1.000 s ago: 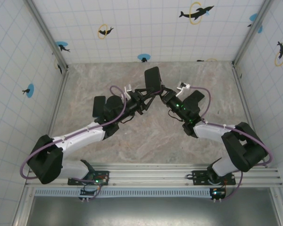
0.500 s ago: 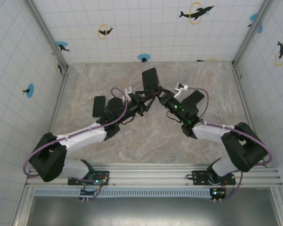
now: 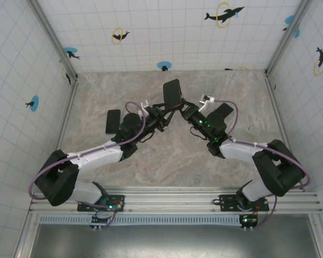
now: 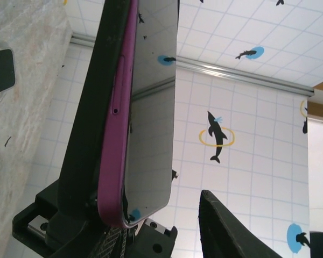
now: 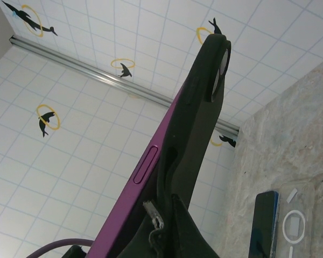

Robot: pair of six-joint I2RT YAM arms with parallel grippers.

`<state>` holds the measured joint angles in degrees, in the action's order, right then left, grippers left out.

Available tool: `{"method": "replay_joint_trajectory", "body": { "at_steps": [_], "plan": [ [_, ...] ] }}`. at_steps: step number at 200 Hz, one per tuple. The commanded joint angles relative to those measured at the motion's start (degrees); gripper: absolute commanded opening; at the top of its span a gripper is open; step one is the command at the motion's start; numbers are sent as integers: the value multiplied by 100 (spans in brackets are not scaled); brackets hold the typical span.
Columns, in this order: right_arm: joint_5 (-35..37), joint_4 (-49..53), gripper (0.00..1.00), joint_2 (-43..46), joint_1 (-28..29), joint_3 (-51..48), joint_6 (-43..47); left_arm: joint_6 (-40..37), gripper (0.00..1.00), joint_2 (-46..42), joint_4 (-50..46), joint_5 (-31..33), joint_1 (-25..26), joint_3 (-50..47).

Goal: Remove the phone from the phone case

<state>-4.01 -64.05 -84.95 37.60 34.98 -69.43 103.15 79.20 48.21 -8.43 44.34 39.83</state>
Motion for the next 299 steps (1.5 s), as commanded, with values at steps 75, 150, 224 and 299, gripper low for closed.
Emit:
{"method": "replay_joint_trajectory", "body": {
  "at_steps": [75,150,224,299],
  "plan": [
    [148,-721,2,240,133,-178,26,-208,23,305,83,156,0,634],
    [421,-571,3,268,87,-241,-20,-456,5,242,-230,78,5,910],
    [1354,155,2,234,-16,-244,-171,-650,0,159,-658,-191,68,1219],
    [1489,536,2,123,57,174,366,-458,0,718,-398,-540,275,1714]
  ]
}}
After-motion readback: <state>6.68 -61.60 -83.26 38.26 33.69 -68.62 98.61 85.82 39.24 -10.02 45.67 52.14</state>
